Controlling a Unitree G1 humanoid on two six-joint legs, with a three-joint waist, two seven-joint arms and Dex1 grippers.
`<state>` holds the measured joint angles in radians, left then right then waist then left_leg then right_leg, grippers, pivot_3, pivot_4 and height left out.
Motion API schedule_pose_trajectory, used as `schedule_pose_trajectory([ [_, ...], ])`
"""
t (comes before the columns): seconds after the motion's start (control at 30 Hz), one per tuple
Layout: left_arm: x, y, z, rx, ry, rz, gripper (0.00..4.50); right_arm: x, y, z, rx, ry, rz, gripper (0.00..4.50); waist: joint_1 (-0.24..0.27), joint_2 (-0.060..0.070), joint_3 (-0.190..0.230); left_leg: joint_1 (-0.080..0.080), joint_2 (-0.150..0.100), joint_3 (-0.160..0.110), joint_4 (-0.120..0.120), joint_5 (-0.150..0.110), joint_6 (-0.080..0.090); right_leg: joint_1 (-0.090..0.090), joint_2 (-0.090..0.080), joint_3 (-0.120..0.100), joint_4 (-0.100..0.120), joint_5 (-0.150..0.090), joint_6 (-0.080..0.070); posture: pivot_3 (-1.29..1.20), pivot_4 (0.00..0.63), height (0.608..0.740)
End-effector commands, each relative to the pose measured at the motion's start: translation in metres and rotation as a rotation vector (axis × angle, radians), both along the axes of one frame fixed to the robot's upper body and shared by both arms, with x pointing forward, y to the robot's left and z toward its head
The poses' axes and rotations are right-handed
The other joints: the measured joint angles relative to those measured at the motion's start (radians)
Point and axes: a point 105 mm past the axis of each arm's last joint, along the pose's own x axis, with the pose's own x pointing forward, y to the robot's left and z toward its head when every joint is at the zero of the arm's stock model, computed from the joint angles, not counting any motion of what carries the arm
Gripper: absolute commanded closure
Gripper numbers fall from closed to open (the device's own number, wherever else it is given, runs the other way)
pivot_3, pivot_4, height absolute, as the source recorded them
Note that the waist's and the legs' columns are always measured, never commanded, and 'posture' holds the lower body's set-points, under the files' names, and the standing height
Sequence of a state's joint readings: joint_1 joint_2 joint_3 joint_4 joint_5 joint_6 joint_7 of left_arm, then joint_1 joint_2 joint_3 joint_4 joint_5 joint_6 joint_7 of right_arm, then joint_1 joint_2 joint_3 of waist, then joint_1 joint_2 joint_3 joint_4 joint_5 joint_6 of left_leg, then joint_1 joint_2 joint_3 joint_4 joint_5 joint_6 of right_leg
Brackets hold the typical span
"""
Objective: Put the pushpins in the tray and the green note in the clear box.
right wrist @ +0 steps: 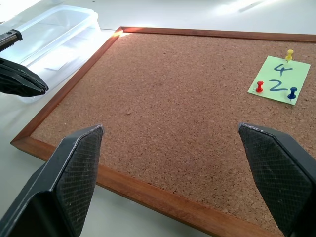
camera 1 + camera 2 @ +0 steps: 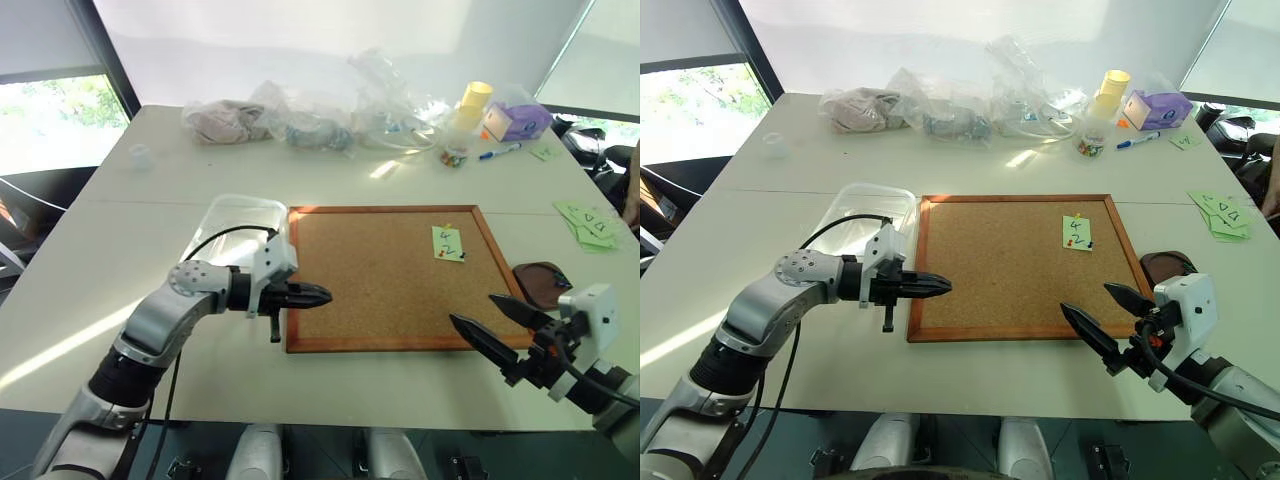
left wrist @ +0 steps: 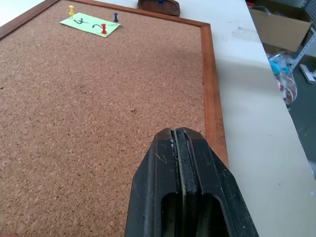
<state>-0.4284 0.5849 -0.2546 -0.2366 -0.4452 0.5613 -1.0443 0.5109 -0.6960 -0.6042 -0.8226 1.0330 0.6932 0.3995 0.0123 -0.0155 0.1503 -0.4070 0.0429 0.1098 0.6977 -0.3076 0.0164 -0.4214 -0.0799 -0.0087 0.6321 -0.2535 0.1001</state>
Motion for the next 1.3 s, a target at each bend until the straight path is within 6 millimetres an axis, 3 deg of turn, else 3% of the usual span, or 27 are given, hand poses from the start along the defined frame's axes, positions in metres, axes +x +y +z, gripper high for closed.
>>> schedule_pose_trajectory([
  [0.03, 0.001, 0.002, 0.007, -0.031, -0.026, 0.007, 4.44, -0.001, 0.006, 0.006, -0.021, -0.022, 0.023, 0.00, 0.000, 0.000, 0.000, 0.000, 0.000, 0.000, 0.000, 0.000, 0.000, 0.000, 0.000, 0.000, 0.000, 0.000, 0.000, 0.00, 0.150, 0.737],
  [0.7, 0.008, -0.002, 0.019, -0.055, -0.022, -0.010, 4.44, 0.001, 0.007, 0.004, -0.012, -0.040, -0.003, 0.00, 0.001, 0.000, 0.000, 0.000, 0.000, 0.000, 0.000, 0.000, 0.000, 0.000, 0.000, 0.000, 0.000, 0.000, 0.000, 0.00, 0.150, 0.737],
  [0.87, 0.021, -0.020, 0.034, -0.106, -0.052, -0.038, 4.44, 0.006, 0.003, 0.004, -0.019, -0.057, -0.037, 0.00, 0.002, 0.000, 0.000, 0.000, -0.002, 0.000, 0.000, 0.000, 0.000, 0.000, 0.000, 0.000, 0.000, 0.000, 0.000, 0.00, 0.150, 0.737],
  [0.93, 0.026, -0.032, 0.033, -0.093, -0.076, -0.062, 4.44, 0.014, -0.001, 0.006, -0.020, -0.073, -0.065, 0.00, 0.001, 0.000, 0.000, 0.000, -0.002, 0.000, 0.000, 0.000, 0.000, 0.000, 0.000, 0.000, 0.000, 0.000, 0.000, 0.00, 0.150, 0.737],
  [1.07, 0.045, -0.062, 0.008, 0.039, -0.133, -0.037, 4.44, 0.048, -0.016, 0.004, -0.045, -0.094, -0.156, 0.00, 0.000, -0.001, -0.001, 0.000, -0.004, -0.001, 0.001, 0.000, 0.000, 0.001, 0.000, 0.000, 0.000, 0.000, 0.000, 0.00, 0.150, 0.737],
  [1.3, 0.051, -0.079, -0.014, 0.093, -0.122, -0.037, 4.44, 0.121, -0.031, -0.003, -0.057, -0.109, -0.284, 0.00, -0.005, 0.000, 0.000, -0.001, -0.009, -0.008, 0.000, 0.000, 0.000, -0.002, 0.002, 0.002, 0.001, 0.001, 0.002, 0.00, 0.150, 0.737],
])
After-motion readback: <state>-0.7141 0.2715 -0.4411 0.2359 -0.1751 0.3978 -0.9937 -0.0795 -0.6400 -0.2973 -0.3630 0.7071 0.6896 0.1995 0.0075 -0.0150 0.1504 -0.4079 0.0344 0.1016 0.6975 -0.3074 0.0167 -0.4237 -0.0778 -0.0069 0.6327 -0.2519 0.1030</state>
